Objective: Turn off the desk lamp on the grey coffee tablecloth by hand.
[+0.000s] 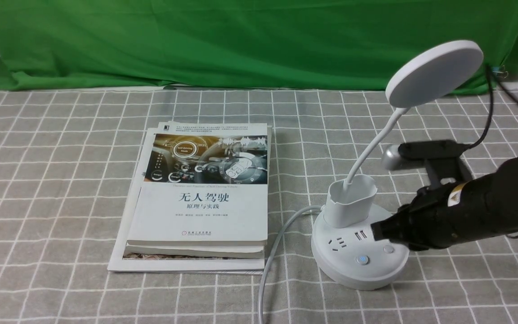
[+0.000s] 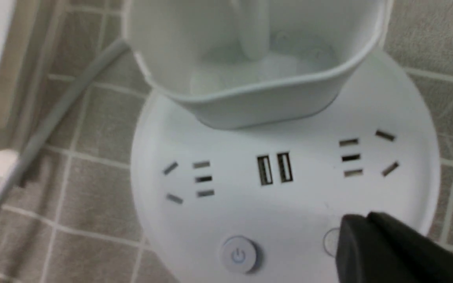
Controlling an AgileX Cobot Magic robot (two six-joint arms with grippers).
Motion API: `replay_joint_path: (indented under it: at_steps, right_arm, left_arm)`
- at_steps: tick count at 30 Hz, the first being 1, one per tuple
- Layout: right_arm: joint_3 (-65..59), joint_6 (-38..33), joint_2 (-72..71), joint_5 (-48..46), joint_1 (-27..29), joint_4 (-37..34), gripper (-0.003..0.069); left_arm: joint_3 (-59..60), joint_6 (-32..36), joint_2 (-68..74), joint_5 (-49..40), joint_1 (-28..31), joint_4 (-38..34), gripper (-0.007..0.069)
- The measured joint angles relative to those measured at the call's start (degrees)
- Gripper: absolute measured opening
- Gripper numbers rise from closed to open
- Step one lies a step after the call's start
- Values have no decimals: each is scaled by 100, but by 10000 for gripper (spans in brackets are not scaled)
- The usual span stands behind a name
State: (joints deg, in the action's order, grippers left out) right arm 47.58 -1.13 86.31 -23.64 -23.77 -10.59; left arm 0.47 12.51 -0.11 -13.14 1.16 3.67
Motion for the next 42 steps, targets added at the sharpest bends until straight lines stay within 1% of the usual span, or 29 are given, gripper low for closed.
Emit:
replay_joint_path:
  at_steps: [1,5,8,9,11,12,14,17,18,20,22,24,29,31,36,42]
  right_arm:
    - [0,0,0,-16,0,8,57]
    - [0,13,-907,-581,80,352,57]
    - [0,19,-1303,-768,293,406,57]
    - [0,7,-1709,-797,537,450,66]
    - [-36,-57,-2277,-658,754,494,80]
    - [-44,-72,-2277,-633,767,499,80]
    - [-200,-283,-3036,-315,831,494,64]
    - [-611,-353,-3925,106,837,485,30]
    - [-648,-353,-4041,155,837,485,29]
    - [-1043,-368,-4520,358,837,485,31]
    - [-1694,-405,-5363,661,837,485,32]
    - [-2308,-497,-5895,919,837,521,32]
    - [-3024,-645,-6847,1200,837,560,36]
    - [-3100,-521,-7068,1206,837,560,36]
    - [-3134,200,-7274,1236,837,555,36]
    - [-3137,322,-7282,1246,837,555,36]
  left_arm:
    - [0,0,0,0,0,0,19]
    - [0,0,0,0,0,0,19]
    - [0,0,0,0,0,0,19]
    - [0,0,0,0,0,0,19]
    - [0,0,0,0,0,0,19]
    - [0,0,0,0,0,0,19]
    - [0,0,0,0,0,0,19]
    - [0,0,0,0,0,0,19]
    - [0,0,0,0,0,0,19]
    - [0,0,0,0,0,0,19]
    - [0,0,0,0,0,0,19]
    - [0,4,0,0,0,0,19]
    - [0,4,0,0,0,0,19]
    - [0,4,0,0,0,0,19]
    - [0,4,0,0,0,0,19]
    - [0,4,0,0,0,0,19]
